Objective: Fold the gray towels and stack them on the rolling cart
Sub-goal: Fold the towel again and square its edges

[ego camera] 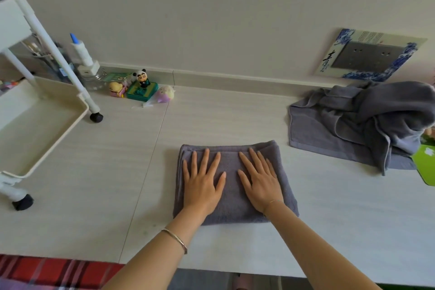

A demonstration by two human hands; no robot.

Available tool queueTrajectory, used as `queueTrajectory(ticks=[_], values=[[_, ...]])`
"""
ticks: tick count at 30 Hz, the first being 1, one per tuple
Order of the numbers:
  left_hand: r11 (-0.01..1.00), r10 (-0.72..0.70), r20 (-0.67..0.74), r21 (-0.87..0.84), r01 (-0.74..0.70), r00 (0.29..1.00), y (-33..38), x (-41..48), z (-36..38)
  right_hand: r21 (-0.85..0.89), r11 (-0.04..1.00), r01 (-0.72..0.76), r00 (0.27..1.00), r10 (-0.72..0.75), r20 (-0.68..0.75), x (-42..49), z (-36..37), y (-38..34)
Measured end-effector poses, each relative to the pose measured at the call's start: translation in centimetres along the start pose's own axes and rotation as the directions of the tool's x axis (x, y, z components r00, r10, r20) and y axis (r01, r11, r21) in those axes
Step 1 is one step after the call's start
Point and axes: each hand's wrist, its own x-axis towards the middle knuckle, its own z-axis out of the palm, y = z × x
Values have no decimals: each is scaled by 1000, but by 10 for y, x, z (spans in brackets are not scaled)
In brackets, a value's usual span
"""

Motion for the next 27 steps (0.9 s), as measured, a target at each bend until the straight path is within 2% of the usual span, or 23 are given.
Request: queueTrajectory(ticks=[6, 9, 11, 19, 20, 22, 24, 27], values=[[999, -43, -7, 12, 43, 999, -2, 6, 1, -37, 999, 16, 1000, -17, -8, 2, -7, 13], [997, -76, -19, 32, 76, 997, -4, 6, 1, -36, 997, -63, 995, 60, -84, 1, -8, 35], [995, -97, -12, 32, 97, 995, -3, 8, 1, -24, 992, -121, 991, 120, -66, 1, -8, 48], [995, -99, 32, 14, 99, 995, 2, 8, -6, 83, 988, -128, 992, 128, 10, 5, -11, 54], [995, -96, 30, -18, 97, 995, 1, 5, -8, 105, 986, -132, 991, 128, 37, 5, -14, 53], [971, -141, 10, -195, 140, 990, -2, -1, -15, 212, 966, -148, 989, 138, 61, 2, -22, 52], [897, -239, -19, -387, 213, 971, -6, -11, -26, 370, 913, -174, 985, 170, 42, -6, -28, 54], [794, -403, -21, -504, 339, 915, -11, -33, -45, 604, 727, -327, 942, 298, 151, -30, -44, 52]])
